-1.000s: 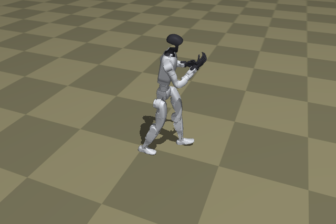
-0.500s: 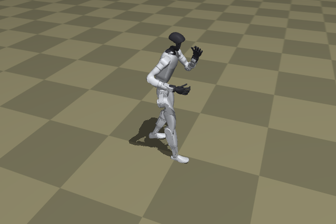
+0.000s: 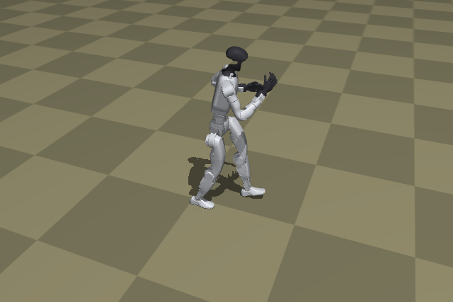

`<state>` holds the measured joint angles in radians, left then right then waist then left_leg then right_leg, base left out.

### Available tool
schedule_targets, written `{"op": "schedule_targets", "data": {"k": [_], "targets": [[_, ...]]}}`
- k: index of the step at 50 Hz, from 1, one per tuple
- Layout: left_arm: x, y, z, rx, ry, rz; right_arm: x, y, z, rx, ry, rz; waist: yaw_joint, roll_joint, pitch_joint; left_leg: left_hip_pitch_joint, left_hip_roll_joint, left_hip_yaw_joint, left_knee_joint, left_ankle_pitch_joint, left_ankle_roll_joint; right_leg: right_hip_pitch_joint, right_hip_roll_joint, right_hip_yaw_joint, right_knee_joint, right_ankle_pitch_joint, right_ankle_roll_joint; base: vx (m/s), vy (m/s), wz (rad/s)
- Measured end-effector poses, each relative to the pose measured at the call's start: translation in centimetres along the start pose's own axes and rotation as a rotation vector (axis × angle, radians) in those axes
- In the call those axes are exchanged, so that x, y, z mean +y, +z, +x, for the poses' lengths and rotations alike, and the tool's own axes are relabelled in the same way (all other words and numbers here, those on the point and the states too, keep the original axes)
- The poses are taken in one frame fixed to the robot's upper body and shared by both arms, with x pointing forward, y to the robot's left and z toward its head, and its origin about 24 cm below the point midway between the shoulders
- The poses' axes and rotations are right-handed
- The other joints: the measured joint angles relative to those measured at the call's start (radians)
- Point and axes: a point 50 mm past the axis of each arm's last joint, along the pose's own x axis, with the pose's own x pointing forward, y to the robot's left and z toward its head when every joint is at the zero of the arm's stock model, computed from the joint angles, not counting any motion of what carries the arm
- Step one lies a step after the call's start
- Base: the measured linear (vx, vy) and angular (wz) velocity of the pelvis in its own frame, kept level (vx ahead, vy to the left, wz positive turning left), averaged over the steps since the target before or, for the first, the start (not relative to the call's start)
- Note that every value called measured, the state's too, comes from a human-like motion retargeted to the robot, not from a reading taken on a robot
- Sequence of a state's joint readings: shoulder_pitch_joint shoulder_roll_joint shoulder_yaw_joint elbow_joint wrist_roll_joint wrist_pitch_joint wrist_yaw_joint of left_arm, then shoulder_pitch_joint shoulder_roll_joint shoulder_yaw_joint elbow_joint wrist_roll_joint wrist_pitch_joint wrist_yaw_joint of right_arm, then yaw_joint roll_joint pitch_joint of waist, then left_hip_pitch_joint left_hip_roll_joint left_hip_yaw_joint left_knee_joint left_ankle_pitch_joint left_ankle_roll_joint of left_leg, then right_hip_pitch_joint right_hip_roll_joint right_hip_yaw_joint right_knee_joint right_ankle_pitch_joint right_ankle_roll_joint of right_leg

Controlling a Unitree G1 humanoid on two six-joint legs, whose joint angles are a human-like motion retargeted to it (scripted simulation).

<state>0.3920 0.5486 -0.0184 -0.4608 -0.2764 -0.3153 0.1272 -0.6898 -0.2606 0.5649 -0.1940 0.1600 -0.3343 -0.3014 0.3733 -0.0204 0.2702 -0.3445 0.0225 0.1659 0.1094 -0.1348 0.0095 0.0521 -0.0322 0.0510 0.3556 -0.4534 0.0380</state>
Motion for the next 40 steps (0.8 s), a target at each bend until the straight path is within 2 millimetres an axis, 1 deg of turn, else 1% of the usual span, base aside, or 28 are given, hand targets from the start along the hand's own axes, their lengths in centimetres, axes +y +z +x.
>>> {"op": "schedule_targets", "data": {"k": [2, 3, 5, 7, 10, 12, 13, 14, 15, 16, 18, 20, 22, 23, 25, 27, 28, 30, 32, 33, 35, 36, 37, 38, 40], "targets": [[-1.0, 0.3, 1.1, -0.045, -0.001, -0.023, -0.7, -1.9, -2.6, 0.140, 0.050, -0.069, -0.072, -0.034, 0.002, -0.018, -0.026, -0.006, 0.162, -0.052, 0.040, -0.055, -0.032, -0.046, -0.005, 0.055, 0.007, -0.84, -0.09, 1.46], [-1.7, 0.7, 1.9, -0.083, -0.012, -0.036, -1.1, -2.7, -4.3, 0.218, 0.065, -0.093, -0.109, -0.054, -0.003, -0.023, -0.037, 0.003, 0.260, -0.085, 0.064, -0.075, -0.054, -0.071, -0.020, 0.082, 0.011, -0.79, -0.04, 1.56], [-3.2, 2.2, 3.6, -0.187, -0.048, -0.067, -2.0, -3.8, -8.2, 0.377, 0.066, -0.100, -0.174, -0.092, -0.019, -0.021, -0.046, 0.016, 0.456, -0.160, 0.102, -0.103, -0.094, -0.115, -0.065, 0.124, 0.019, -0.74, 0.00, 1.35], [-4.6, 4.3, 5.5, -0.321, -0.093, -0.107, -3.1, -3.9, -12.7, 0.543, 0.016, -0.049, -0.216, -0.117, -0.046, 0.007, -0.044, 0.002, 0.607, -0.229, 0.108, -0.129, -0.117, -0.146, -0.114, 0.151, 0.030, -0.71, 0.06, 0.89], [-6.8, 8.5, 8.0, -0.548, -0.164, -0.160, -4.6, -2.9, -19.3, 0.790, -0.100, 0.028, -0.267, -0.141, -0.088, 0.091, -0.052, -0.063, 0.711, -0.279, 0.077, -0.176, -0.131, -0.190, -0.179, 0.196, 0.049, -0.72, 0.12, 0.67], [-8.1, 11.3, 9.1, -0.693, -0.201, -0.177, -5.2, -1.7, -22.9, 0.927, -0.157, 0.045, -0.317, -0.151, -0.108, 0.160, -0.078, -0.140, 0.699, -0.239, 0.047, -0.208, -0.136, -0.218, -0.222, 0.249, 0.059, -0.80, 0.18, 0.74], [-8.8, 12.7, 9.6, -0.759, -0.215, -0.184, -5.6, -1.0, -24.3, 0.981, -0.178, 0.046, -0.347, -0.152, -0.111, 0.193, -0.095, -0.184, 0.677, -0.207, 0.034, -0.223, -0.140, -0.234, -0.245, 0.286, 0.063, -0.87, 0.22, 0.83], [-9.5, 14.0, 10.1, -0.818, -0.225, -0.191, -6.0, -0.4, -25.2, 1.020, -0.193, 0.039, -0.378, -0.150, -0.108, 0.225, -0.108, -0.218, 0.643, -0.189, 0.026, -0.237, -0.144, -0.249, -0.266, 0.328, 0.070, -0.92, 0.26, 0.87], [-10.2, 15.2, 10.5, -0.874, -0.233, -0.198, -6.4, 0.2, -25.9, 1.051, -0.203, 0.030, -0.410, -0.147, -0.101, 0.256, -0.119, -0.247, 0.603, -0.177, 0.021, -0.252, -0.150, -0.264, -0.287, 0.374, 0.080, -0.97, 0.30, 0.87], [-10.9, 16.4, 10.9, -0.922, -0.235, -0.209, -6.8, 0.5, -26.0, 1.056, -0.202, 0.014, -0.440, -0.140, -0.082, 0.287, -0.116, -0.247, 0.544, -0.204, 0.026, -0.264, -0.155, -0.268, -0.306, 0.417, 0.098, -1.00, 0.34, 0.84], [-12.2, 18.6, 11.5, -1.009, -0.237, -0.235, -7.4, 0.8, -25.5, 1.034, -0.192, -0.011, -0.491, -0.121, -0.034, 0.348, -0.100, -0.221, 0.410, -0.291, 0.041, -0.286, -0.163, -0.253, -0.330, 0.472, 0.135, -1.04, 0.39, 0.67], [-13.3, 20.5, 11.9, -1.080, -0.228, -0.249, -7.3, 0.3, -24.1, 0.967, -0.185, -0.013, -0.519, -0.094, 0.018, 0.389, -0.082, -0.190, 0.285, -0.391, 0.056, -0.311, -0.168, -0.223, -0.301, 0.443, 0.152, -1.05, 0.41, 0.31], [-13.5, 21.2, 12.3, -1.109, -0.194, -0.197, -6.8, -0.9, -22.2, 0.880, -0.187, -0.010, -0.508, -0.061, 0.052, 0.373, -0.066, -0.180, 0.246, -0.448, 0.079, -0.353, -0.170, -0.238, -0.136, 0.313, 0.126, -1.01, 0.38, -0.23], [-13.2, 21.0, 12.6, -1.102, -0.165, -0.153, -6.7, -1.8, -21.0, 0.835, -0.193, -0.021, -0.492, -0.045, 0.064, 0.346, -0.057, -0.174, 0.261, -0.462, 0.091, -0.380, -0.174, -0.255, 0.003, 0.230, 0.103, -0.95, 0.33, -0.53], [-11.9, 18.9, 12.9, -1.022, -0.113, -0.085, -6.4, -3.1, -18.5, 0.743, -0.231, -0.059, -0.447, -0.020, 0.075, 0.276, -0.049, -0.150, 0.321, -0.460, 0.107, -0.408, -0.190, -0.271, 0.290, 0.096, 0.047, -0.87, 0.27, -0.68], [-10.3, 14.6, 12.4, -0.847, -0.092, -0.081, -6.0, -3.6, -15.7, 0.619, -0.311, -0.047, -0.382, -0.004, 0.065, 0.220, -0.051, -0.112, 0.334, -0.412, 0.115, -0.388, -0.178, -0.234, 0.489, 0.027, 0.009, -0.78, 0.21, -0.86], [-9.5, 12.1, 11.7, -0.730, -0.090, -0.105, -5.6, -3.5, -14.2, 0.548, -0.355, -0.009, -0.341, 0.001, 0.052, 0.204, -0.053, -0.093, 0.308, -0.378, 0.121, -0.366, -0.158, -0.204, 0.547, 0.010, 0.001, -0.75, 0.16, -1.06], [-7.5, 6.8, 9.4, -0.468, -0.096, -0.139, -4.3, -2.8, -10.8, 0.393, -0.397, 0.099, -0.256, 0.001, 0.013, 0.186, -0.055, -0.055, 0.211, -0.291, 0.134, -0.305, -0.105, -0.137, 0.587, 0.013, 0.003, -0.75, 0.11, -1.15], [-5.2, 2.2, 6.1, -0.215, -0.087, -0.077, -3.3, -1.4, -7.6, 0.249, -0.341, 0.148, -0.190, 0.000, -0.038, 0.157, -0.053, -0.026, 0.113, -0.179, 0.130, -0.222, -0.049, -0.075, 0.526, 0.091, 0.021, -0.79, 0.04, -0.94], [-3.8, 0.7, 4.1, -0.105, -0.081, -0.101, -2.9, -0.6, -6.0, 0.180, -0.298, 0.161, -0.165, -0.001, -0.060, 0.139, -0.050, -0.013, 0.071, -0.118, 0.118, -0.175, -0.024, -0.046, 0.470, 0.148, 0.027, -0.84, 0.00, -0.75], [-1.6, -1.1, 0.4, 0.067, -0.073, -0.083, -2.0, 1.3, -3.4, 0.049, -0.194, 0.168, -0.116, 0.005, -0.094, 0.097, -0.043, 0.012, 0.006, -0.003, 0.070, -0.077, 0.005, -0.009, 0.320, 0.241, 0.031, -0.89, -0.03, -0.64], [-0.8, -1.5, -1.4, 0.132, -0.086, -0.065, -1.3, 2.2, -2.4, -0.015, -0.147, 0.213, -0.099, 0.005, -0.099, 0.052, -0.034, 0.031, 0.047, 0.014, 0.022, -0.018, -0.003, -0.017, 0.211, 0.237, 0.029, -0.93, -0.05, -0.60], [-0.1, -1.6, -2.8, 0.188, -0.096, -0.058, -0.5, 3.2, -1.4, -0.076, -0.098, 0.255, -0.079, 0.005, -0.101, 0.011, -0.030, 0.043, 0.072, 0.028, -0.013, 0.029, -0.015, -0.026, 0.110, 0.216, 0.028, -0.98, -0.06, -0.65], [0.2, -1.7, -3.7, 0.227, -0.093, -0.073, 0.3, 4.2, -0.5, -0.130, -0.049, 0.294, -0.054, 0.002, -0.094, -0.019, -0.035, 0.042, 0.068, 0.033, -0.024, 0.055, -0.035, -0.035, 0.024, 0.159, 0.027, -1.05, -0.08, -0.70], [0.7, -1.6, -4.1, 0.239, -0.043, -0.128, 1.9, 5.9, 1.3, -0.236, 0.048, 0.315, -0.018, -0.007, -0.052, -0.033, -0.058, -0.005, -0.015, 0.011, 0.002, 0.055, -0.069, -0.046, -0.076, 0.020, 0.035, -1.12, -0.09, -0.56]]}}
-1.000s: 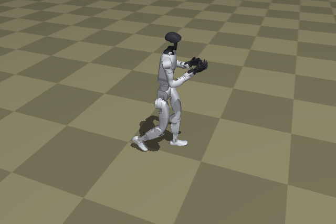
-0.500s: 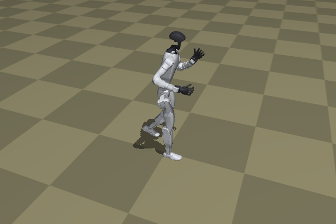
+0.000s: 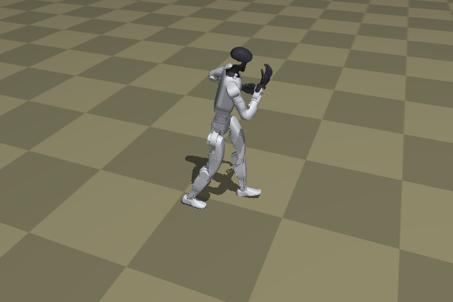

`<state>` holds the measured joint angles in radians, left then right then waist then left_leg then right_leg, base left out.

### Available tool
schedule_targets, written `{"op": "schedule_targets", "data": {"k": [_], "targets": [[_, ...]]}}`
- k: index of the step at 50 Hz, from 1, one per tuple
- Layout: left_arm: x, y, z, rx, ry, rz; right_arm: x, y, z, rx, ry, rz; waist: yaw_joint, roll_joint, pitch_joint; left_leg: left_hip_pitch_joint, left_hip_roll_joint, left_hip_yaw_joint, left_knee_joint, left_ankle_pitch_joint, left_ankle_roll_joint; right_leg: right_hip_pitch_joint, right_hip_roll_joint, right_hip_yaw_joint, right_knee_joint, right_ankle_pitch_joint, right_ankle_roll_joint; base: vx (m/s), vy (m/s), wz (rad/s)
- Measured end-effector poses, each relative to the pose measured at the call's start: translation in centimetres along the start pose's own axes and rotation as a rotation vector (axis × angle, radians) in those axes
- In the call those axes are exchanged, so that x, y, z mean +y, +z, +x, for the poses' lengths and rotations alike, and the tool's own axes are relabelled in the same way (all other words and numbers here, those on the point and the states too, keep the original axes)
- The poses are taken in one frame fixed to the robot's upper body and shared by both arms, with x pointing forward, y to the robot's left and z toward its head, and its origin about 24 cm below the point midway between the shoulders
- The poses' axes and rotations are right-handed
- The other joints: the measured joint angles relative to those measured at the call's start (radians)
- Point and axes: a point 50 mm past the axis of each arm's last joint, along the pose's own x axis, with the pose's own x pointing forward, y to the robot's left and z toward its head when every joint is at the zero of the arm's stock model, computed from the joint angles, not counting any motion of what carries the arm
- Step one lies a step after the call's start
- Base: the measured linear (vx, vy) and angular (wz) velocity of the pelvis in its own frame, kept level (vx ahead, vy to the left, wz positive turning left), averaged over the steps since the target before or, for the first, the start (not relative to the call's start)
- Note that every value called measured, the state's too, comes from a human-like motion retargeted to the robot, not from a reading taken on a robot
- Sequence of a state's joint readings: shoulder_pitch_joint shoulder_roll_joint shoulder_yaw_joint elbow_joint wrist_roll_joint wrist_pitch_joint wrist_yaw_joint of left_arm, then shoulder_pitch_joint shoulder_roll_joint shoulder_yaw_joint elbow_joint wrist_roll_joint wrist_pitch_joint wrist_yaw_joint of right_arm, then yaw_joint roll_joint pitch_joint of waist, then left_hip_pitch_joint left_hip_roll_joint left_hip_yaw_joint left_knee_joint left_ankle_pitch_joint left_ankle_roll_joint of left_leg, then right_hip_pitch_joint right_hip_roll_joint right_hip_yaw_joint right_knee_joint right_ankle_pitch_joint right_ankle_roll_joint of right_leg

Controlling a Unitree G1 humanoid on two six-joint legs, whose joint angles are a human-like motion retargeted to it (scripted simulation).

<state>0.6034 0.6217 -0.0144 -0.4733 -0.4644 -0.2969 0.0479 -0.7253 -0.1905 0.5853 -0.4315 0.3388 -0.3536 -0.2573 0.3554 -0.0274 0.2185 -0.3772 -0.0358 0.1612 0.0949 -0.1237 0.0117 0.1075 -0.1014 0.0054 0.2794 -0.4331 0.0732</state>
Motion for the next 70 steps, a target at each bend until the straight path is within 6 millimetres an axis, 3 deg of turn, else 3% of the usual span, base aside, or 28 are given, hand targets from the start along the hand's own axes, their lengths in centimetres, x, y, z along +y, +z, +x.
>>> {"op": "schedule_targets", "data": {"k": [2, 5, 7, 10, 13, 15, 18, 20, 22, 23, 25, 27, 30, 33, 35, 37, 40, 43, 46, 50, 53, 55, 59, 62, 66, 68, 70], "targets": [[-0.3, 0.4, 0.8, -0.064, 0.031, 0.004, 0.5, 0.5, 1.1, -0.055, 0.086, -0.089, -0.018, -0.010, 0.039, -0.051, -0.007, 0.002, 0.099, -0.106, 0.022, -0.039, -0.023, -0.010, -0.013, -0.082, 0.001, -1.08, -0.07, 0.11], [-1.4, 1.6, 4.2, -0.232, 0.094, 0.096, -1.9, 0.2, 0.0, -0.011, 0.101, -0.393, -0.118, -0.034, 0.062, -0.108, 0.005, 0.063, 0.362, -0.212, 0.079, -0.146, -0.040, -0.052, 0.066, -0.095, -0.014, -0.93, -0.02, 0.91], [-3.0, 3.4, 7.2, -0.364, 0.127, 0.116, -4.5, -0.8, -3.9, 0.177, -0.022, -0.445, -0.203, -0.064, 0.049, -0.079, 0.010, 0.096, 0.490, -0.277, 0.118, -0.192, -0.061, -0.090, 0.064, -0.034, -0.007, -0.76, 0.03, 1.16], [-6.2, 8.0, 11.0, -0.597, 0.151, 0.064, -7.8, -1.3, -12.3, 0.531, -0.288, -0.406, -0.311, -0.107, 0.006, 0.036, 0.016, 0.100, 0.562, -0.326, 0.130, -0.222, -0.087, -0.134, -0.020, 0.090, 0.005, -0.65, 0.08, 0.84], [-9.0, 14.2, 12.5, -0.878, 0.017, 0.083, -10.0, 1.3, -20.6, 0.902, -0.414, -0.478, -0.395, -0.129, -0.062, 0.155, 0.031, 0.052, 0.550, -0.256, 0.104, -0.259, -0.095, -0.173, -0.106, 0.204, 0.019, -0.66, 0.15, 0.59], [-10.8, 18.1, 12.7, -1.061, -0.077, 0.143, -10.5, 3.6, -24.7, 1.110, -0.442, -0.495, -0.442, -0.129, -0.096, 0.218, 0.037, -0.017, 0.510, -0.219, 0.077, -0.289, -0.091, -0.199, -0.148, 0.255, 0.031, -0.73, 0.20, 0.45], [-13.5, 23.1, 12.2, -1.311, -0.168, 0.269, -10.4, 4.8, -26.6, 1.231, -0.407, -0.475, -0.492, -0.103, -0.086, 0.315, 0.049, -0.118, 0.322, -0.337, 0.040, -0.335, -0.073, -0.257, -0.137, 0.241, 0.040, -0.83, 0.25, 0.21], [-14.9, 25.5, 11.8, -1.435, -0.198, 0.355, -10.3, 4.0, -25.8, 1.197, -0.376, -0.446, -0.505, -0.079, -0.049, 0.347, 0.073, -0.117, 0.229, -0.418, 0.034, -0.378, -0.078, -0.330, -0.014, 0.170, 0.029, -0.86, 0.25, 0.09], [-15.4, 26.7, 11.9, -1.489, -0.196, 0.435, -10.4, 2.2, -23.7, 1.091, -0.357, -0.421, -0.504, -0.063, -0.022, 0.281, 0.101, -0.077, 0.319, -0.476, 0.005, -0.448, -0.120, -0.384, 0.251, 0.053, 0.005, -0.78, 0.20, 0.08], [-15.3, 26.6, 12.1, -1.479, -0.194, 0.441, -10.3, 1.2, -22.7, 1.039, -0.359, -0.420, -0.486, -0.061, -0.016, 0.255, 0.099, -0.069, 0.344, -0.477, 0.014, -0.474, -0.142, -0.383, 0.376, 0.009, -0.008, -0.74, 0.15, -0.20], [-14.5, 25.5, 12.4, -1.400, -0.202, 0.383, -9.9, -1.0, -20.3, 0.932, -0.387, -0.428, -0.412, -0.068, -0.004, 0.252, 0.061, -0.066, 0.280, -0.408, 0.094, -0.486, -0.167, -0.339, 0.547, -0.038, -0.037, -0.72, 0.08, -0.54], [-13.0, 22.5, 12.6, -1.278, -0.189, 0.322, -9.0, -2.7, -17.2, 0.779, -0.423, -0.402, -0.329, -0.058, -0.012, 0.232, 0.052, -0.036, 0.237, -0.335, 0.100, -0.448, -0.148, -0.291, 0.608, -0.048, -0.049, -0.67, 0.02, -0.68], [-9.7, 16.1, 11.9, -0.989, -0.144, 0.201, -6.9, -4.2, -11.6, 0.533, -0.441, -0.290, -0.216, -0.037, -0.039, 0.208, 0.056, 0.002, 0.127, -0.212, 0.106, -0.350, -0.070, -0.202, 0.550, 0.027, -0.041, -0.67, -0.05, -0.67], [-5.8, 9.2, 9.9, -0.624, -0.093, 0.131, -5.5, -3.8, -5.7, 0.316, -0.334, -0.252, -0.131, -0.038, -0.065, 0.163, 0.047, 0.017, 0.035, -0.105, 0.090, -0.229, -0.023, -0.104, 0.370, 0.102, -0.021, -0.73, -0.11, -0.36], [-3.5, 5.4, 7.4, -0.411, -0.087, 0.151, -4.4, -2.6, -2.2, 0.162, -0.245, -0.230, -0.098, -0.042, -0.070, 0.080, 0.047, 0.031, 0.112, -0.117, 0.022, -0.127, -0.020, -0.069, 0.171, 0.043, -0.001, -0.76, -0.13, 0.09], [-1.7, 3.3, 5.1, -0.272, -0.070, 0.164, -3.2, -1.3, 0.9, 0.026, -0.151, -0.221, -0.064, -0.050, -0.042, 0.027, 0.032, 0.039, 0.137, -0.144, 0.014, -0.077, -0.034, -0.063, -0.001, -0.044, 0.018, -0.82, -0.12, 0.15], [-0.2, 1.7, 2.8, -0.169, 0.000, 0.161, -2.3, 0.2, 3.0, -0.080, -0.050, -0.221, -0.039, -0.047, 0.035, -0.032, 0.025, 0.039, 0.244, -0.219, 0.034, -0.077, -0.042, -0.085, -0.102, -0.063, 0.019, -0.83, -0.09, 0.13], [-0.4, 0.9, 2.7, -0.169, 0.152, 0.060, -3.9, -1.1, 1.0, 0.046, -0.062, -0.300, -0.084, -0.082, 0.089, -0.025, -0.035, -0.073, 0.331, -0.238, 0.095, -0.159, -0.053, -0.088, -0.084, 0.040, 0.015, -0.77, -0.07, 0.29], [-2.4, 2.0, 4.9, -0.281, 0.216, -0.018, -5.8, -3.7, -4.7, 0.318, -0.156, -0.352, -0.176, -0.142, 0.091, -0.001, -0.087, -0.100, 0.489, -0.255, 0.115, -0.209, -0.077, -0.115, -0.124, 0.155, 0.024, -0.63, -0.06, 0.57], [-5.8, 7.1, 9.5, -0.556, 0.081, 0.062, -7.1, -4.7, -15.1, 0.721, -0.333, -0.365, -0.284, -0.167, 0.035, 0.104, -0.075, -0.030, 0.606, -0.262, 0.128, -0.270, -0.083, -0.156, -0.179, 0.246, 0.028, -0.60, 0.01, 0.62], [-7.7, 12.1, 12.0, -0.784, -0.039, 0.168, -8.2, -2.5, -21.4, 0.957, -0.448, -0.382, -0.353, -0.137, 0.015, 0.225, -0.054, -0.043, 0.547, -0.236, 0.073, -0.321, -0.051, -0.198, -0.200, 0.286, 0.027, -0.70, 0.09, 0.49], [-8.9, 15.5, 12.9, -0.940, -0.087, 0.247, -9.1, -0.7, -23.9, 1.061, -0.457, -0.407, -0.418, -0.112, 0.033, 0.311, -0.040, -0.062, 0.413, -0.312, 0.034, -0.357, -0.027, -0.227, -0.215, 0.322, 0.033, -0.83, 0.15, 0.46], [-10.2, 20.0, 13.7, -1.141, -0.085, 0.451, -11.8, 1.4, -24.7, 1.136, -0.439, -0.480, -0.580, -0.048, 0.142, 0.376, -0.005, -0.099, 0.173, -0.448, 0.010, -0.432, -0.002, -0.241, -0.189, 0.394, 0.041, -0.90, 0.20, 0.57], [-9.7, 20.3, 14.3, -1.143, -0.057, 0.583, -13.5, 2.3, -24.2, 1.103, -0.474, -0.579, -0.600, 0.016, 0.167, 0.287, 0.034, -0.097, 0.191, -0.440, 0.002, -0.521, -0.003, -0.227, 0.005, 0.294, 0.035, -0.78, 0.17, 0.02], [-8.0, 16.0, 13.7, -0.957, -0.086, 0.466, -13.4, 1.7, -22.2, 0.937, -0.579, -0.584, -0.462, 0.090, 0.112, 0.221, 0.080, -0.046, 0.131, -0.345, -0.011, -0.495, -0.008, -0.236, 0.309, 0.091, -0.008, -0.56, 0.08, -0.81], [-6.8, 12.5, 12.5, -0.810, -0.096, 0.375, -12.5, 0.7, -20.5, 0.838, -0.572, -0.515, -0.401, 0.110, 0.073, 0.209, 0.090, -0.027, 0.090, -0.305, -0.015, -0.394, -0.004, -0.217, 0.343, 0.063, -0.017, -0.45, 0.01, -0.60], [-5.5, 8.8, 10.9, -0.635, -0.088, 0.320, -11.7, -0.2, -18.3, 0.758, -0.518, -0.459, -0.353, 0.116, 0.032, 0.184, 0.081, -0.017, 0.063, -0.269, -0.016, -0.279, 0.014, -0.145, 0.304, 0.100, 0.007, -0.49, -0.04, -0.24]]}}
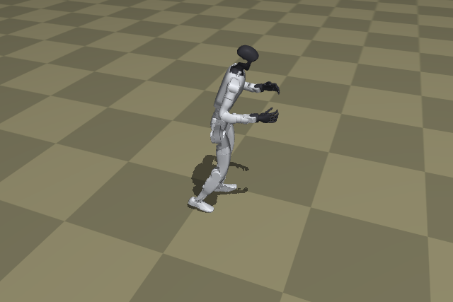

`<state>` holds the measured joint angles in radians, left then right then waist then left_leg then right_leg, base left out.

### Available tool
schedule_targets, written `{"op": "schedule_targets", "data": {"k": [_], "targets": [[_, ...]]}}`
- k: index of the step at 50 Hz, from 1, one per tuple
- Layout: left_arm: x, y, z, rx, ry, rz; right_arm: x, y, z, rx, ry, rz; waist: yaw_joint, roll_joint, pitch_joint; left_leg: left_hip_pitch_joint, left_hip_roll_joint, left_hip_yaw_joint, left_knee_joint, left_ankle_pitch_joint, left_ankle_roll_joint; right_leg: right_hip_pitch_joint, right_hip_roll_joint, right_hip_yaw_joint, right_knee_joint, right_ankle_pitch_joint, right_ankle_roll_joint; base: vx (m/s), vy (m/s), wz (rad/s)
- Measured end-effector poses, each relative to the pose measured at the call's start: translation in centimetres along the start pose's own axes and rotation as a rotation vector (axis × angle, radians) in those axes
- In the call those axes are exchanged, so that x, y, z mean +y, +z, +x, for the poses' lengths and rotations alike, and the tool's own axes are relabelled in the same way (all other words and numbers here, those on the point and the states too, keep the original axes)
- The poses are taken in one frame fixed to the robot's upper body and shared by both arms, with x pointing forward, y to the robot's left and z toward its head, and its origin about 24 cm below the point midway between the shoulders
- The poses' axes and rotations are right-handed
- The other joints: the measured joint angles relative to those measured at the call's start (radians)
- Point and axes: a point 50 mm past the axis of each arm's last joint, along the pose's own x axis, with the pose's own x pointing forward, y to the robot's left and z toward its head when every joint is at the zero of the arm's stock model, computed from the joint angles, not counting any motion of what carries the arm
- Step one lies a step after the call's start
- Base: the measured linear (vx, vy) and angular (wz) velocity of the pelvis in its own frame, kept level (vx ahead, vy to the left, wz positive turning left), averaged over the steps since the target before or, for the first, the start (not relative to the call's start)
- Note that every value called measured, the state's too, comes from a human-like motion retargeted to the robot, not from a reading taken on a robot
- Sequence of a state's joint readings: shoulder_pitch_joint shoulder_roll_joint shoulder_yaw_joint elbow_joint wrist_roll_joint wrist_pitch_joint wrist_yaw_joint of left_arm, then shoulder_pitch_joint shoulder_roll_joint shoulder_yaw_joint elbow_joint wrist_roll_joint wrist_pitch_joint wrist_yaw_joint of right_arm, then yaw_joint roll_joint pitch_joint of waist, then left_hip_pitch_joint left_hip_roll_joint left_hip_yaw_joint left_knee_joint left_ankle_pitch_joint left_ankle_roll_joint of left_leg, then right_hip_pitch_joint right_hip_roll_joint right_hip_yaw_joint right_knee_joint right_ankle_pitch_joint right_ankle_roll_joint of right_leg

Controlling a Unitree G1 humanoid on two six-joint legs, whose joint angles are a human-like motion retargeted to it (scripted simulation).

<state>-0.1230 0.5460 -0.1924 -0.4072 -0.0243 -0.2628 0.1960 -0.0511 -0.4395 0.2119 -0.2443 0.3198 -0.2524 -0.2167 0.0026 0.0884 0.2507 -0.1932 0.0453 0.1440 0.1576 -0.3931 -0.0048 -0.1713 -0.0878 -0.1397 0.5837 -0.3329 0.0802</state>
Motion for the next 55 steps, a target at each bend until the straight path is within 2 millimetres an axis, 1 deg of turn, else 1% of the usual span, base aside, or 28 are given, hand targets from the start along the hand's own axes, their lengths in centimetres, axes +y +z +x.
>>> {"op": "schedule_targets", "data": {"k": [3, 5, 8, 10, 12, 15, 17, 18, 19, 21, 23, 25, 26, 28, 30, 32, 33, 35, 37, 38, 40, 42, 43, 45, 48, 50, 53, 55], "targets": [[0.6, -2.8, -5.6, 0.280, -0.033, -0.024, 2.3, 2.1, 2.6, -0.123, 0.106, 0.028, 0.058, -0.022, -0.035, -0.084, -0.054, 0.008, -0.006, 0.047, 0.018, 0.158, 0.006, 0.141, -0.171, 0.028, 0.056, -0.62, -0.07, 0.18], [0.7, -4.3, -8.9, 0.449, -0.084, -0.010, 3.7, 3.7, 4.2, -0.212, 0.161, 0.039, 0.106, -0.037, -0.027, -0.162, -0.098, 0.017, 0.022, 0.069, 0.041, 0.224, -0.030, 0.155, -0.313, -0.057, 0.057, -0.74, -0.06, 0.36], [0.4, -6.3, -13.2, 0.672, -0.108, -0.003, 6.0, 5.7, 6.5, -0.319, 0.212, 0.071, 0.198, -0.037, 0.048, -0.288, -0.112, 0.072, 0.133, 0.053, 0.067, 0.231, -0.080, 0.086, -0.445, -0.173, 0.027, -0.75, -0.01, 0.01], [0.2, -7.7, -15.6, 0.810, 0.022, -0.064, 7.3, 7.0, 8.5, -0.390, 0.165, 0.036, 0.252, -0.030, 0.103, -0.300, -0.099, 0.124, 0.072, 0.052, 0.112, 0.175, -0.086, 0.080, -0.451, -0.180, 0.020, -0.68, 0.00, -0.19], [-0.7, -8.5, -17.8, 0.938, 0.182, -0.183, 8.3, 7.1, 10.0, -0.353, 0.176, 0.041, 0.266, -0.030, 0.131, -0.292, -0.066, 0.238, 0.058, 0.022, 0.097, 0.134, -0.083, 0.065, -0.449, -0.149, 0.032, -0.49, -0.01, 0.37], [-1.3, -8.3, -19.2, 0.998, 0.412, -0.292, 8.0, 7.3, 10.3, -0.334, 0.085, 0.153, 0.249, -0.062, 0.099, -0.248, -0.053, 0.373, 0.023, 0.023, 0.075, 0.109, -0.088, -0.020, -0.490, -0.076, 0.051, -0.27, 0.00, 1.44], [-0.3, -7.8, -18.2, 0.932, 0.442, -0.258, 7.3, 7.3, 9.3, -0.346, -0.029, 0.264, 0.224, -0.103, 0.055, -0.208, -0.060, 0.417, 0.022, 0.019, 0.069, 0.118, -0.102, -0.122, -0.529, -0.043, 0.061, -0.11, 0.02, 2.51], [0.6, -7.6, -17.5, 0.881, 0.423, -0.215, 6.7, 7.1, 8.4, -0.362, -0.120, 0.289, 0.209, -0.127, 0.023, -0.188, -0.060, 0.437, 0.031, 0.011, 0.066, 0.125, -0.109, -0.182, -0.543, -0.033, 0.069, -0.03, 0.04, 3.03], [1.2, -7.3, -16.6, 0.832, 0.365, -0.166, 6.7, 6.9, 7.6, -0.362, -0.125, 0.329, 0.188, -0.151, -0.008, -0.177, -0.044, 0.472, 0.078, -0.010, 0.069, 0.135, -0.118, -0.246, -0.551, -0.033, 0.078, 0.02, 0.05, 3.29], [2.0, -6.9, -14.8, 0.743, 0.228, -0.072, 7.4, 6.3, 6.2, -0.328, -0.016, 0.388, 0.144, -0.193, -0.077, -0.135, 0.000, 0.581, 0.143, -0.050, 0.068, 0.142, -0.134, -0.370, -0.540, -0.048, 0.095, 0.05, 0.07, 3.36], [2.3, -6.6, -12.7, 0.659, 0.153, -0.001, 7.8, 5.3, 5.3, -0.275, 0.082, 0.361, 0.094, -0.228, -0.151, -0.068, 0.045, 0.733, 0.159, -0.063, 0.064, 0.144, -0.147, -0.489, -0.520, -0.069, 0.107, 0.09, 0.14, 3.48], [1.5, -6.7, -10.3, 0.583, 0.122, 0.031, 7.8, 3.6, 4.2, -0.197, 0.179, 0.268, 0.023, -0.235, -0.234, -0.020, 0.075, 0.817, 0.154, -0.051, 0.044, 0.164, -0.145, -0.628, -0.504, -0.084, 0.113, 0.18, 0.24, 3.91], [0.5, -6.8, -8.8, 0.533, 0.101, 0.017, 7.5, 2.5, 3.4, -0.148, 0.214, 0.221, -0.001, -0.222, -0.265, -0.018, 0.103, 0.789, 0.188, -0.057, 0.017, 0.187, -0.143, -0.698, -0.470, -0.093, 0.107, 0.27, 0.31, 3.92], [-1.8, -6.2, -5.4, 0.403, 0.043, -0.024, 6.3, 0.0, 1.4, -0.033, 0.252, 0.137, -0.014, -0.181, -0.309, -0.022, 0.142, 0.669, 0.211, -0.075, -0.062, 0.230, -0.140, -0.819, -0.348, -0.104, 0.072, 0.34, 0.35, 3.58], [-4.7, -4.4, -1.4, 0.220, -0.043, -0.069, 4.3, -2.3, -1.3, 0.099, 0.209, 0.086, 0.027, -0.135, -0.315, -0.027, 0.172, 0.511, 0.223, -0.092, -0.130, 0.254, -0.177, -0.863, -0.101, -0.109, -0.006, 0.36, 0.31, 3.24], [-7.3, -1.4, 2.6, 0.018, -0.128, -0.124, 2.3, -3.9, -4.1, 0.220, 0.094, 0.073, 0.105, -0.140, -0.272, 0.014, 0.118, 0.384, 0.180, -0.094, -0.079, 0.184, -0.297, -0.713, 0.249, -0.101, -0.072, 0.29, 0.21, 3.13], [-8.2, 0.4, 4.0, -0.080, -0.168, -0.137, 1.6, -4.4, -5.3, 0.262, 0.040, 0.081, 0.133, -0.153, -0.236, 0.025, 0.085, 0.318, 0.202, -0.108, -0.024, 0.134, -0.333, -0.581, 0.383, -0.093, -0.071, 0.26, 0.13, 3.26], [-9.5, 3.5, 5.6, -0.240, -0.220, -0.169, 0.8, -4.6, -7.0, 0.302, -0.012, 0.080, 0.162, -0.160, -0.172, 0.035, 0.030, 0.182, 0.265, -0.134, 0.067, 0.030, -0.306, -0.282, 0.561, -0.077, -0.033, 0.26, 0.04, 3.33], [-9.7, 5.0, 6.0, -0.287, -0.205, -0.215, 0.5, -4.3, -7.2, 0.309, -0.004, 0.080, 0.153, -0.152, -0.141, 0.029, 0.007, 0.060, 0.313, -0.143, 0.083, 0.004, -0.200, -0.083, 0.589, -0.112, 0.056, 0.30, -0.11, 3.16], [-9.5, 5.3, 5.9, -0.282, -0.193, -0.259, 0.4, -4.1, -7.0, 0.305, 0.022, 0.072, 0.142, -0.141, -0.134, 0.032, 0.001, 0.006, 0.320, -0.135, 0.078, -0.001, -0.167, -0.018, 0.595, -0.118, 0.063, 0.29, -0.18, 2.94], [-8.6, 5.3, 5.4, -0.238, -0.155, -0.378, 0.6, -3.7, -6.3, 0.291, 0.049, 0.134, 0.111, -0.119, -0.133, 0.040, -0.005, -0.102, 0.313, -0.104, 0.065, -0.004, -0.141, 0.059, 0.579, -0.130, 0.028, 0.25, -0.24, 2.84], [-6.8, 4.6, 4.6, -0.179, -0.120, -0.462, 0.9, -3.6, -5.5, 0.288, 0.072, 0.169, 0.076, -0.104, -0.133, 0.053, -0.013, -0.215, 0.277, -0.052, 0.063, 0.001, -0.134, 0.108, 0.517, -0.150, -0.033, 0.18, -0.32, 2.89], [-6.1, 4.1, 4.0, -0.158, -0.126, -0.464, 1.1, -3.6, -5.4, 0.291, 0.131, 0.120, 0.065, -0.097, -0.136, 0.063, -0.015, -0.269, 0.249, -0.020, 0.065, 0.004, -0.124, 0.141, 0.471, -0.153, -0.061, 0.11, -0.37, 2.89], [-4.6, 2.9, 2.9, -0.099, -0.088, -0.469, 1.4, -3.7, -5.4, 0.294, 0.146, 0.124, 0.057, -0.090, -0.142, 0.080, -0.021, -0.375, 0.192, 0.037, 0.065, 0.016, -0.086, 0.230, 0.354, -0.147, -0.073, 0.06, -0.42, 2.87], [-2.1, 0.7, 1.1, 0.012, 0.007, -0.417, 1.4, -3.5, -5.2, 0.279, 0.122, 0.134, 0.066, -0.088, -0.146, 0.084, -0.039, -0.521, 0.111, 0.118, 0.056, 0.057, -0.030, 0.412, 0.144, -0.092, -0.019, -0.06, -0.47, 2.86], [-0.6, -0.7, 0.0, 0.098, 0.071, -0.385, 1.0, -3.4, -4.4, 0.270, 0.108, 0.115, 0.076, -0.084, -0.131, 0.074, -0.050, -0.624, 0.064, 0.164, 0.051, 0.088, 0.000, 0.502, 0.087, -0.091, 0.026, -0.20, -0.49, 2.71], [0.1, -2.0, -2.5, 0.197, 0.113, -0.330, 0.8, -3.6, -3.6, 0.255, 0.148, 0.053, 0.106, -0.061, -0.118, 0.027, -0.027, -0.647, 0.011, 0.233, 0.021, 0.123, -0.006, 0.371, 0.020, -0.126, 0.072, -0.32, -0.47, 2.28], [0.0, -2.6, -4.8, 0.266, 0.124, -0.293, 0.7, -3.8, -2.9, 0.231, 0.167, -0.002, 0.098, -0.056, -0.113, -0.056, 0.001, -0.448, 0.065, 0.237, -0.026, 0.129, -0.025, 0.221, -0.021, -0.138, 0.095, -0.41, -0.45, 2.37]]}}
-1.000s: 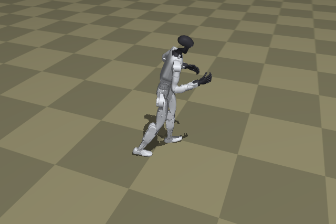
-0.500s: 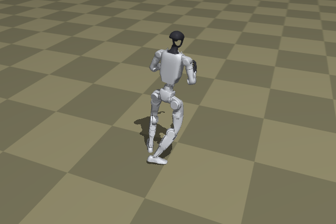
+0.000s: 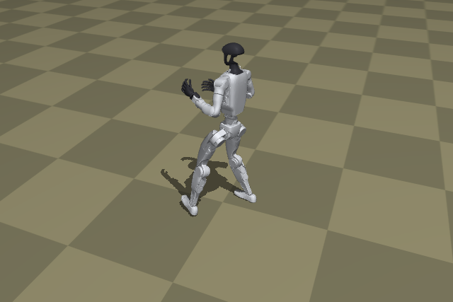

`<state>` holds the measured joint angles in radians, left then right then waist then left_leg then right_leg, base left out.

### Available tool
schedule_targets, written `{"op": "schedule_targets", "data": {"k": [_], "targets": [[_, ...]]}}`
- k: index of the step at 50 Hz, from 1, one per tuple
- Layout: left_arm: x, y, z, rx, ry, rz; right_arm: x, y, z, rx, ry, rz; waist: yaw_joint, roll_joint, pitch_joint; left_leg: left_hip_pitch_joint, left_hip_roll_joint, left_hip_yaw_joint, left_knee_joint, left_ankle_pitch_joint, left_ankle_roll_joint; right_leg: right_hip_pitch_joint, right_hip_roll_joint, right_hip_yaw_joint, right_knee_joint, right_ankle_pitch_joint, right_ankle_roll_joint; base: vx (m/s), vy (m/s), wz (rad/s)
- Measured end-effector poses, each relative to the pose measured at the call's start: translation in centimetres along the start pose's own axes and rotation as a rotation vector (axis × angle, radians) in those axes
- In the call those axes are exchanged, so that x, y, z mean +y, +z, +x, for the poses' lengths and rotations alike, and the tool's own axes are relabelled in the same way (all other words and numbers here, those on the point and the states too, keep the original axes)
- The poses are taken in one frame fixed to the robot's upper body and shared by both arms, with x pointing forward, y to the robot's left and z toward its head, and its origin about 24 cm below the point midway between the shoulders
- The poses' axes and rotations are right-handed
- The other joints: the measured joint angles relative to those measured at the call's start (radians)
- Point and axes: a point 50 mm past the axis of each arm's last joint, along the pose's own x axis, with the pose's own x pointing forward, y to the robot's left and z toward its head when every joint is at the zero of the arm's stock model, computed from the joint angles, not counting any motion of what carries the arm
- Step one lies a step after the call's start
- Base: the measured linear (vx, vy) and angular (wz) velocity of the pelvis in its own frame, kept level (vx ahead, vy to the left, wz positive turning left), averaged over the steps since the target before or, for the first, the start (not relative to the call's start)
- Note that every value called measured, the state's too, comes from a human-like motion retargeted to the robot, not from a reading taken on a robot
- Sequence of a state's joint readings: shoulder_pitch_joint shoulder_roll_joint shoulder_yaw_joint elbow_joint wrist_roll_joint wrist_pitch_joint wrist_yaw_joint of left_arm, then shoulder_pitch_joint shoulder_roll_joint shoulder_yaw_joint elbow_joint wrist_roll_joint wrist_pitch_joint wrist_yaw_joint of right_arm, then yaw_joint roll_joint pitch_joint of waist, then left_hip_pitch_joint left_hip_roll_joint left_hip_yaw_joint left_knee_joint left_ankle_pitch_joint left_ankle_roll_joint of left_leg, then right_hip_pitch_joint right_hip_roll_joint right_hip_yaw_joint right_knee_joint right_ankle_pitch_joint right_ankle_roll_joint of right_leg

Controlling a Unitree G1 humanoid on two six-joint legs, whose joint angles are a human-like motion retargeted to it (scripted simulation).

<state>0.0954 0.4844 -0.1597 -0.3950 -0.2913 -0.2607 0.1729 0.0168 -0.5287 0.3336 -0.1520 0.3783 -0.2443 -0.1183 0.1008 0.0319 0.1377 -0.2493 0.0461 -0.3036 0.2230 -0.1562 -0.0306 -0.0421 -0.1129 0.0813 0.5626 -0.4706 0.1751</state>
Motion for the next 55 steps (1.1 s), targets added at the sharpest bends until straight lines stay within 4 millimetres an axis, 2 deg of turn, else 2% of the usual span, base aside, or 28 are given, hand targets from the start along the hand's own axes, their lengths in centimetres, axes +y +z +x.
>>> {"op": "schedule_targets", "data": {"k": [2, 4, 7, 8, 10, 12, 15, 18, 20, 22, 24, 26, 28, 30, 33, 36, 38, 40, 43, 45, 47, 48, 50, 53, 55], "targets": [[0.3, -1.1, -1.9, 0.090, 0.026, 0.011, -0.8, 0.6, 0.7, -0.032, -0.035, -0.055, -0.011, -0.007, 0.009, -0.059, 0.042, 0.280, 0.104, -0.050, 0.014, -0.003, -0.007, -0.079, -0.051, 0.015, -0.001, -0.51, -0.40, 2.25], [0.8, -2.0, -3.8, 0.182, 0.043, 0.015, -1.9, 1.8, 1.2, -0.084, -0.094, -0.069, -0.024, -0.026, 0.019, -0.087, 0.046, 0.434, 0.261, -0.119, 0.052, -0.019, -0.021, -0.133, -0.078, 0.047, -0.010, -0.55, -0.33, 1.94], [1.6, -2.7, -5.9, 0.295, 0.050, 0.018, -3.3, 4.0, 1.1, -0.176, -0.198, -0.029, -0.028, -0.061, 0.024, -0.072, -0.015, 0.462, 0.479, -0.206, 0.105, -0.030, -0.042, -0.194, -0.148, 0.108, -0.037, -0.54, -0.26, 1.41], [2.1, -2.5, -6.5, 0.310, 0.051, 0.027, -3.7, 4.6, 0.5, -0.211, -0.235, 0.001, -0.027, -0.076, 0.014, -0.065, -0.024, 0.481, 0.565, -0.230, 0.098, -0.050, -0.052, -0.215, -0.136, 0.125, -0.022, -0.49, -0.20, 1.16], [2.5, -2.3, -6.9, 0.327, 0.028, 0.025, -4.0, 5.7, -0.7, -0.265, -0.268, 0.066, -0.027, -0.101, -0.015, -0.023, -0.036, 0.529, 0.655, -0.267, 0.112, -0.073, -0.064, -0.249, -0.185, 0.173, -0.015, -0.53, -0.16, 1.15], [2.6, -2.2, -6.5, 0.318, 0.015, 0.014, -4.3, 6.2, -1.8, -0.281, -0.316, 0.096, -0.045, -0.120, -0.042, 0.048, -0.054, 0.566, 0.671, -0.286, 0.130, -0.074, -0.070, -0.283, -0.286, 0.235, -0.023, -0.61, -0.11, 1.19], [2.2, -1.8, -5.4, 0.252, 0.006, 0.008, -3.4, 6.2, -3.3, -0.283, -0.280, 0.166, -0.093, -0.142, -0.075, 0.167, -0.091, 0.566, 0.629, -0.249, 0.118, -0.114, -0.075, -0.329, -0.341, 0.323, -0.013, -0.64, -0.06, 1.01], [1.0, -1.5, -3.3, 0.154, 0.013, -0.026, -2.5, 5.3, -4.0, -0.233, -0.247, 0.181, -0.148, -0.150, -0.085, 0.281, -0.139, 0.489, 0.460, -0.213, 0.093, -0.185, -0.070, -0.357, -0.347, 0.404, 0.016, -0.77, 0.01, 0.74], [-0.3, -1.3, -0.7, 0.064, 0.011, -0.038, -2.2, 4.5, -3.4, -0.194, -0.230, 0.157, -0.185, -0.145, -0.049, 0.351, -0.151, 0.440, 0.301, -0.295, 0.089, -0.216, -0.049, -0.318, -0.381, 0.455, 0.041, -0.93, 0.07, 0.62], [-2.2, -0.5, 2.1, -0.030, -0.038, -0.041, -1.1, 3.3, -2.1, -0.149, -0.165, 0.162, -0.214, -0.141, 0.015, 0.388, -0.150, 0.411, 0.186, -0.401, 0.119, -0.234, -0.020, -0.188, -0.400, 0.466, 0.051, -1.02, 0.09, 0.44], [-4.1, 0.8, 4.7, -0.112, -0.105, -0.032, 0.3, 2.4, -0.3, -0.109, -0.122, 0.172, -0.232, -0.136, 0.078, 0.369, -0.140, 0.405, 0.169, -0.451, 0.159, -0.231, -0.003, -0.073, -0.383, 0.419, 0.007, -1.04, 0.09, 0.32], [-5.7, 2.5, 6.9, -0.198, -0.176, 0.014, 1.5, 2.4, 1.4, -0.114, -0.096, 0.185, -0.224, -0.111, 0.113, 0.299, -0.111, 0.416, 0.219, -0.457, 0.177, -0.248, 0.001, -0.073, -0.237, 0.311, -0.056, -0.95, 0.09, 0.03], [-6.9, 4.6, 8.1, -0.296, -0.239, 0.073, 2.5, 3.5, 2.4, -0.167, -0.063, 0.209, -0.187, -0.069, 0.106, 0.228, -0.072, 0.430, 0.263, -0.431, 0.170, -0.263, -0.012, -0.144, -0.002, 0.182, -0.113, -0.80, 0.07, -0.24], [-7.5, 6.5, 8.3, -0.381, -0.286, 0.071, 3.1, 5.5, 2.9, -0.257, -0.016, 0.247, -0.139, -0.035, 0.070, 0.168, -0.051, 0.442, 0.269, -0.386, 0.156, -0.239, -0.032, -0.186, 0.207, 0.067, -0.152, -0.69, 0.05, -0.24], [-7.2, 7.5, 6.8, -0.401, -0.318, -0.099, 4.0, 8.9, 3.5, -0.410, 0.071, 0.309, -0.076, -0.011, -0.010, 0.114, -0.055, 0.450, 0.180, -0.295, 0.151, -0.140, -0.018, -0.154, 0.349, 0.027, -0.142, -0.66, 0.01, -0.24], [-5.6, 6.5, 4.6, -0.320, -0.301, -0.224, 5.4, 11.8, 4.0, -0.541, 0.155, 0.330, 0.000, 0.003, -0.068, 0.086, -0.054, 0.470, 0.050, -0.196, 0.160, -0.005, -0.003, -0.142, 0.313, 0.159, -0.115, -0.72, -0.06, -0.56], [-4.2, 4.9, 2.9, -0.227, -0.272, -0.208, 6.3, 13.3, 4.5, -0.616, 0.203, 0.309, 0.063, 0.011, -0.080, 0.059, -0.045, 0.498, -0.003, -0.142, 0.157, 0.094, -0.018, -0.160, 0.187, 0.205, -0.115, -0.83, -0.12, -0.92], [-2.4, 2.6, 1.1, -0.092, -0.228, -0.138, 7.4, 14.6, 5.2, -0.679, 0.248, 0.273, 0.125, 0.012, -0.064, 0.014, -0.038, 0.537, -0.022, -0.100, 0.148, 0.175, -0.038, -0.161, -0.005, 0.119, -0.112, -0.95, -0.16, -1.07], [0.1, -2.4, -2.7, 0.206, -0.118, -0.054, 9.6, 15.7, 6.8, -0.718, 0.321, 0.192, 0.182, 0.033, 0.010, -0.063, -0.010, 0.589, 0.000, -0.080, 0.129, 0.180, -0.046, -0.099, -0.181, -0.037, -0.108, -1.06, -0.15, -1.10], [0.9, -5.2, -5.7, 0.385, -0.032, -0.058, 10.9, 15.6, 7.7, -0.713, 0.352, 0.096, 0.184, 0.057, 0.066, -0.097, 0.015, 0.596, 0.034, -0.106, 0.120, 0.119, -0.036, -0.063, -0.169, -0.064, -0.111, -1.02, -0.13, -0.80], [0.9, -5.9, -7.1, 0.447, 0.021, -0.093, 10.9, 14.7, 8.0, -0.676, 0.348, 0.018, 0.151, 0.053, 0.095, -0.123, 0.015, 0.591, 0.113, -0.145, 0.130, 0.043, -0.034, -0.061, -0.129, -0.045, -0.103, -0.91, -0.14, -0.09], [0.7, -5.6, -7.1, 0.437, 0.019, -0.102, 10.3, 13.9, 7.7, -0.640, 0.338, 0.016, 0.128, 0.042, 0.097, -0.134, 0.007, 0.593, 0.172, -0.161, 0.142, 0.014, -0.040, -0.069, -0.129, -0.025, -0.094, -0.81, -0.13, 0.45], [0.2, -3.9, -6.1, 0.363, -0.046, -0.099, 8.1, 11.7, 6.3, -0.526, 0.307, 0.106, 0.084, 0.015, 0.083, -0.143, -0.012, 0.598, 0.313, -0.201, 0.165, -0.017, -0.057, -0.093, -0.179, 0.031, -0.077, -0.72, -0.09, 0.76], [-0.7, -1.3, -3.9, 0.215, -0.208, -0.022, 4.3, 7.2, 2.5, -0.309, 0.193, 0.256, 0.032, -0.028, 0.038, -0.072, -0.057, 0.595, 0.453, -0.276, 0.168, -0.024, -0.091, -0.122, -0.315, 0.169, -0.064, -0.66, 0.02, 0.62], [-1.3, -0.2, -2.6, 0.131, -0.267, 0.027, 2.2, 4.4, -0.4, -0.167, 0.094, 0.243, -0.008, -0.057, -0.002, -0.002, -0.091, 0.572, 0.483, -0.300, 0.167, -0.047, -0.109, -0.126, -0.388, 0.279, -0.051, -0.69, 0.09, 0.30]]}}
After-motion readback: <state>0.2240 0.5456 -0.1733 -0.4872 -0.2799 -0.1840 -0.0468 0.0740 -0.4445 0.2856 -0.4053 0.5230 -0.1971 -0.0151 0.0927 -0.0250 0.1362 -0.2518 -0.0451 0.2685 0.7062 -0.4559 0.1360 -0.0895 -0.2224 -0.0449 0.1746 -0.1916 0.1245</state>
